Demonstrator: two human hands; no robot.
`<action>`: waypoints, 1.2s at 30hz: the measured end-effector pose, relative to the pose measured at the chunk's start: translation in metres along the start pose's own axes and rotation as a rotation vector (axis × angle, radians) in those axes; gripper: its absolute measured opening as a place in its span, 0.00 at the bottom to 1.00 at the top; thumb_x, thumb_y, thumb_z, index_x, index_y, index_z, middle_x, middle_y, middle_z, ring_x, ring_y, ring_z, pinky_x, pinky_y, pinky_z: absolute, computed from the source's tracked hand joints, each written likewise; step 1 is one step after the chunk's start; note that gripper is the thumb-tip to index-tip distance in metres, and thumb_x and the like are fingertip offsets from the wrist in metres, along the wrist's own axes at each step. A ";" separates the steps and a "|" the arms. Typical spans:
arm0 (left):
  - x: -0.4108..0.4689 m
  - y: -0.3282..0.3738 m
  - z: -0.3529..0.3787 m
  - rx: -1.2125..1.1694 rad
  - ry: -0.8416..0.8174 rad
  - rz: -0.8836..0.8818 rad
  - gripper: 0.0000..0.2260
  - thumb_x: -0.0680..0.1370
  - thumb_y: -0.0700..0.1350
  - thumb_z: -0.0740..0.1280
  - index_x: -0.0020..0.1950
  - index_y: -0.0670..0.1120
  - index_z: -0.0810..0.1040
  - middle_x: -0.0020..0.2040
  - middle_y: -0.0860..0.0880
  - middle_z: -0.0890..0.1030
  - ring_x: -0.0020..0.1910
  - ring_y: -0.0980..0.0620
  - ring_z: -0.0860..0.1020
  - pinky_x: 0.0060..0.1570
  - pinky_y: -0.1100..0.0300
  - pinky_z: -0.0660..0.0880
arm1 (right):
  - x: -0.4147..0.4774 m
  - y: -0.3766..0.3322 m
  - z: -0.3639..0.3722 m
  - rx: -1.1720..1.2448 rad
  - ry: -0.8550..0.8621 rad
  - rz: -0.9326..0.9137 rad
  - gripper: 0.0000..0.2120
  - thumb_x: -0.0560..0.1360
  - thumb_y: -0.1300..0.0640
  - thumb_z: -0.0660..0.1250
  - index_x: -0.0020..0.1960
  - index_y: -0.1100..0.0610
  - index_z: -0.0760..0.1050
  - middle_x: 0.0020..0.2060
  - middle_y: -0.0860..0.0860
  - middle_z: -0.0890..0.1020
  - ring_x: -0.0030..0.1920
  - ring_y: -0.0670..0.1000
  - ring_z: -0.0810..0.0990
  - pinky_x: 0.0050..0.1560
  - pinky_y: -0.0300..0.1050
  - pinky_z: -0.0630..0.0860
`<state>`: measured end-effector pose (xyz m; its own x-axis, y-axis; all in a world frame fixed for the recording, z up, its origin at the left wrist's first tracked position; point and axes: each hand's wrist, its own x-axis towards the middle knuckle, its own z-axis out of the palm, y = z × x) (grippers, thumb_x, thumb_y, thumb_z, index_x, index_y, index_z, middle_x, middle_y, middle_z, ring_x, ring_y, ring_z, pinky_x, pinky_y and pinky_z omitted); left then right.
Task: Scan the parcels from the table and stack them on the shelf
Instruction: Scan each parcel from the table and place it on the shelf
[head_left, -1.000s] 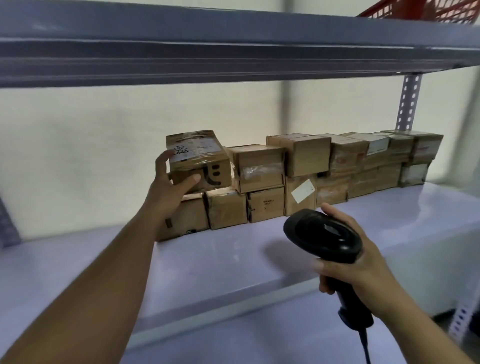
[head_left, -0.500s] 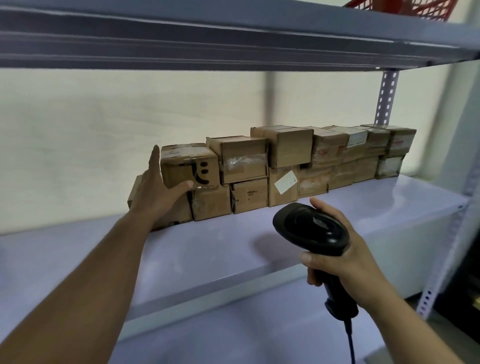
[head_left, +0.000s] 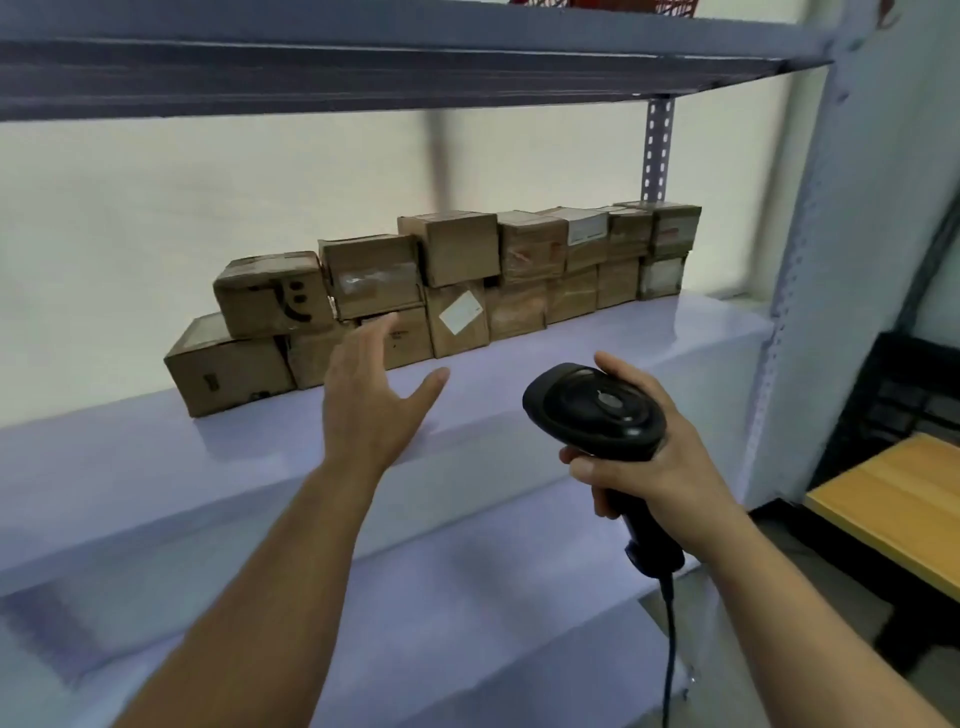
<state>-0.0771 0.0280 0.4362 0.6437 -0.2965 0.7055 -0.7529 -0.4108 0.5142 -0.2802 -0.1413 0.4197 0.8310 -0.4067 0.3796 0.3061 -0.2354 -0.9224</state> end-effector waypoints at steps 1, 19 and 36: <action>-0.013 0.014 0.014 -0.025 -0.035 0.003 0.32 0.71 0.60 0.69 0.71 0.46 0.69 0.67 0.48 0.73 0.66 0.48 0.70 0.63 0.49 0.69 | -0.010 0.000 -0.012 -0.005 0.019 0.005 0.41 0.67 0.73 0.75 0.66 0.37 0.70 0.53 0.61 0.81 0.27 0.57 0.78 0.28 0.47 0.77; -0.198 0.290 0.228 -0.412 -0.521 0.167 0.35 0.68 0.66 0.63 0.69 0.47 0.71 0.64 0.48 0.74 0.64 0.49 0.70 0.62 0.56 0.66 | -0.234 -0.017 -0.252 -0.192 0.495 0.091 0.44 0.60 0.58 0.81 0.68 0.34 0.67 0.56 0.54 0.81 0.37 0.43 0.82 0.34 0.37 0.77; -0.315 0.489 0.359 -0.621 -0.977 0.422 0.29 0.75 0.57 0.69 0.73 0.51 0.65 0.73 0.52 0.67 0.72 0.53 0.63 0.71 0.51 0.63 | -0.391 -0.037 -0.402 -0.319 1.009 0.226 0.44 0.58 0.52 0.81 0.69 0.36 0.67 0.57 0.58 0.80 0.33 0.55 0.83 0.30 0.51 0.80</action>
<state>-0.5990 -0.3889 0.2904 -0.0342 -0.9367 0.3485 -0.6924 0.2737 0.6676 -0.8030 -0.3281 0.3342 0.0427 -0.9744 0.2206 -0.0625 -0.2230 -0.9728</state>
